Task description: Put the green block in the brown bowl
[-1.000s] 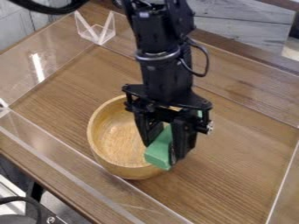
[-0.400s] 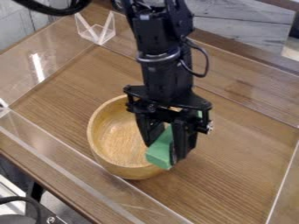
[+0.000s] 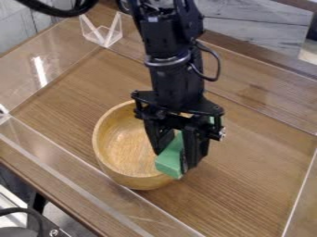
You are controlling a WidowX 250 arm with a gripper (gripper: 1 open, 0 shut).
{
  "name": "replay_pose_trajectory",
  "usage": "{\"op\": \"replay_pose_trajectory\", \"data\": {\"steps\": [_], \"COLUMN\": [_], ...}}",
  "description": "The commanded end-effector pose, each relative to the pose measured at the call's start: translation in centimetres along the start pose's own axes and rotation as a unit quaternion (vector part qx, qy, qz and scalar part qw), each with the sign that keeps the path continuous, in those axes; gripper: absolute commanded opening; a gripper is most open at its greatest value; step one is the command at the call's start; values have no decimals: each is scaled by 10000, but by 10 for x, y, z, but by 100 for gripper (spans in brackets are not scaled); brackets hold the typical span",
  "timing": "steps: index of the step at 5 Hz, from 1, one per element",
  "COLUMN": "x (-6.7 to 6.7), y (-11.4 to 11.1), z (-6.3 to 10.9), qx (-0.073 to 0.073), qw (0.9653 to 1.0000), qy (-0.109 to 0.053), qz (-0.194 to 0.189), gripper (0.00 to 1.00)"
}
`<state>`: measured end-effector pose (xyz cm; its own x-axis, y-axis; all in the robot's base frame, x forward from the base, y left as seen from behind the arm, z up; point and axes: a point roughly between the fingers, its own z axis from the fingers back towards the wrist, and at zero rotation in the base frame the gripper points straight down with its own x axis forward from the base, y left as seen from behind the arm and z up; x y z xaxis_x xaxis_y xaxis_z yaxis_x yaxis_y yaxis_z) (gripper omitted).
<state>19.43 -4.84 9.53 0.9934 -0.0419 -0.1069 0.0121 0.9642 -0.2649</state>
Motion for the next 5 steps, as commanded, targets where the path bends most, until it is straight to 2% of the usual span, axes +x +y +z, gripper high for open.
{"op": "replay_pose_trajectory", "data": {"steps": [1,5], "x": [10,15], "y": [-1,1], "z": [9,8], "qx": [-42,-107], "qw": [9997,9995], "qy": [-227,-267], "qz": [-66,-92], "gripper": [0,0]}}
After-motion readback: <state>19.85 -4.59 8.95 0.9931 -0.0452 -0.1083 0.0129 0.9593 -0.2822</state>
